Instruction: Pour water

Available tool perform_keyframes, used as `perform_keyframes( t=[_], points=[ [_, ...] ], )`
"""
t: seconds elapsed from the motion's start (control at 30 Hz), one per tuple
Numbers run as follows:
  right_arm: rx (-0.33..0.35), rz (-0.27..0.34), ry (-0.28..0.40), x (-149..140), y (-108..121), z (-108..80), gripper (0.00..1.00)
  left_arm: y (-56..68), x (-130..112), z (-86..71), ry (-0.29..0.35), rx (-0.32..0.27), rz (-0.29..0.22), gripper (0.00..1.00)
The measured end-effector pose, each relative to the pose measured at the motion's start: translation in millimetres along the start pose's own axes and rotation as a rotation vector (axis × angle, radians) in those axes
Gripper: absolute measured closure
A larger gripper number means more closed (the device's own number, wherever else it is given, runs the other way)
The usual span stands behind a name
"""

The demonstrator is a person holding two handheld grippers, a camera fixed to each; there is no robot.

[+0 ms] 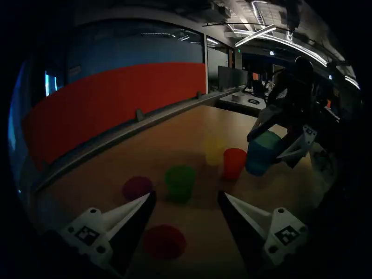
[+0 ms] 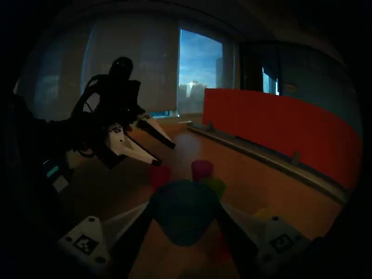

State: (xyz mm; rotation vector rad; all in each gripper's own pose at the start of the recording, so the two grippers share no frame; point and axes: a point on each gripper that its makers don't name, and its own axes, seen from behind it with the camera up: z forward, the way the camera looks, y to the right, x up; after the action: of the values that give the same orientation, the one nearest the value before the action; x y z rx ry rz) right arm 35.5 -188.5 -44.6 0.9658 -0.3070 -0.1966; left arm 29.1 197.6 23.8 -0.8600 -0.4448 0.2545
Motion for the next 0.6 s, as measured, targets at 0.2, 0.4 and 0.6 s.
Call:
perform_keyframes(
  t=[0.2,0.4,0.6],
  points=[
    [-0.014,0.002,0.049,13.2,5.0,-5.9,0.03,-1.7,-1.9,7.9,-0.016,-0.003,-0.007,0.02],
    [-0.028,-0.002,0.105,25.4,8.9,-10.3,0.03,-1.5,-1.4,12.1,-0.029,-0.009,-0.014,0.02],
    [-0.048,-0.009,0.154,35.1,13.4,-13.0,0.03,1.0,-4.7,15.5,-0.055,-0.017,-0.008,0.02]
  ],
)
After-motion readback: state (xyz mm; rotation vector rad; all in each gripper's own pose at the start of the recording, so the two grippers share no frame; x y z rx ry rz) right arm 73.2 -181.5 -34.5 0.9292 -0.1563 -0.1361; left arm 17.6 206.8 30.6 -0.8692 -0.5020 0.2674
